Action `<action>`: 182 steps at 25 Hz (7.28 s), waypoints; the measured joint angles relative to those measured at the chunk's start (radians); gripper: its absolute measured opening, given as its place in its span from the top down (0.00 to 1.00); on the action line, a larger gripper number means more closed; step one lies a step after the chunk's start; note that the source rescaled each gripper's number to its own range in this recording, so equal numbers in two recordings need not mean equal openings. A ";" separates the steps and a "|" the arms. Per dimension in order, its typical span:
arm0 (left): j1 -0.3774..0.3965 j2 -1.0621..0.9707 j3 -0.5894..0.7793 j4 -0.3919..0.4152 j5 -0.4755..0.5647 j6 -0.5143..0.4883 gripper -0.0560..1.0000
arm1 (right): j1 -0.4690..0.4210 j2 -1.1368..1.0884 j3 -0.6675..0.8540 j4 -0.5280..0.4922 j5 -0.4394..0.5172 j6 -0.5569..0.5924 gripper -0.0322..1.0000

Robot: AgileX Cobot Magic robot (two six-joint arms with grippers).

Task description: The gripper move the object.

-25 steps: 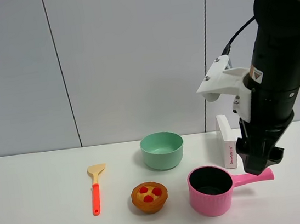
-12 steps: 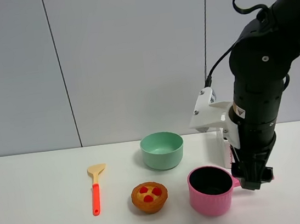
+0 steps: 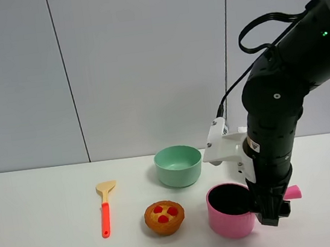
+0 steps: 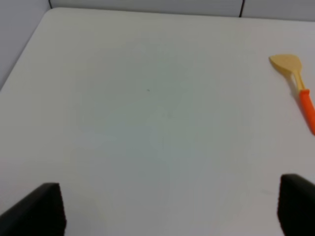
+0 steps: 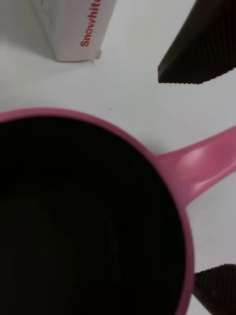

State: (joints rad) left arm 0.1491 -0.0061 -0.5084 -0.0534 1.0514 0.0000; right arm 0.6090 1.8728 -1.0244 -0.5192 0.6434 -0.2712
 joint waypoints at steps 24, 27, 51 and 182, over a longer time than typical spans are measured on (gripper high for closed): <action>0.000 0.000 0.000 0.000 0.000 0.000 0.00 | 0.000 0.040 0.000 -0.042 -0.016 0.005 0.96; 0.000 0.000 0.000 0.000 0.000 0.000 0.00 | 0.000 0.040 0.000 -0.042 -0.016 0.027 0.96; 0.000 0.000 0.000 0.000 0.000 0.000 0.00 | 0.130 -0.374 -0.296 0.350 0.235 0.081 0.97; 0.000 0.000 0.000 0.000 0.000 0.000 0.00 | 0.263 -0.372 -0.314 0.184 0.232 0.499 0.17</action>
State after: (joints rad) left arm 0.1491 -0.0061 -0.5084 -0.0534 1.0514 0.0000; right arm 0.8715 1.5005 -1.3388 -0.3353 0.8758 0.2273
